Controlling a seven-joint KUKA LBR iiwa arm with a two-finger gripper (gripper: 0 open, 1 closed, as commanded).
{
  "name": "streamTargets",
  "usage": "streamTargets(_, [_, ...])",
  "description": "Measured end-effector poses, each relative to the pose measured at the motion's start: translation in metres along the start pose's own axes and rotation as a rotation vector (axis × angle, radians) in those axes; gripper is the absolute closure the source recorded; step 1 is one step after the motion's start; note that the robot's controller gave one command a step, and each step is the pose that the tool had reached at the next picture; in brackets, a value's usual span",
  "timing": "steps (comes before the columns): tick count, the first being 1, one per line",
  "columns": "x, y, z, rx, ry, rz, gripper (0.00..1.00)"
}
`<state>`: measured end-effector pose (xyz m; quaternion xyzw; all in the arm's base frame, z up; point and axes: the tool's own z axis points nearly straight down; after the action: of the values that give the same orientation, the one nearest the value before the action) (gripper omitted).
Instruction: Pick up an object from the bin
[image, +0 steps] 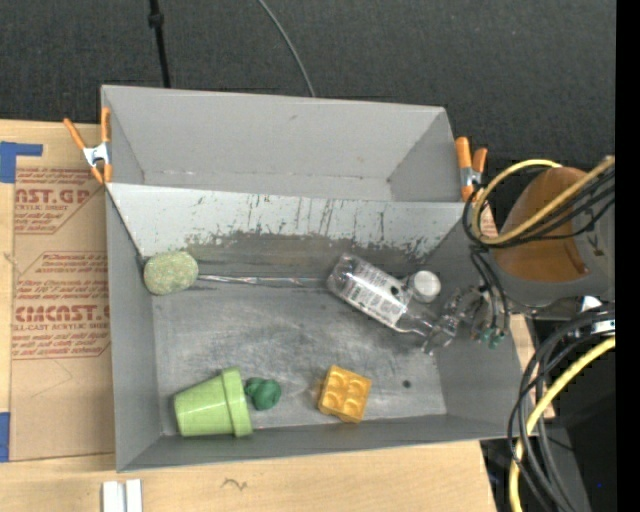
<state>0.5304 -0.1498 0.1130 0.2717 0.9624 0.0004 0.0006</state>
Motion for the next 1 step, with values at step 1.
streamTargets(1, [0.0001,0.0,-0.0013,0.0,0.001,0.0,1.0])
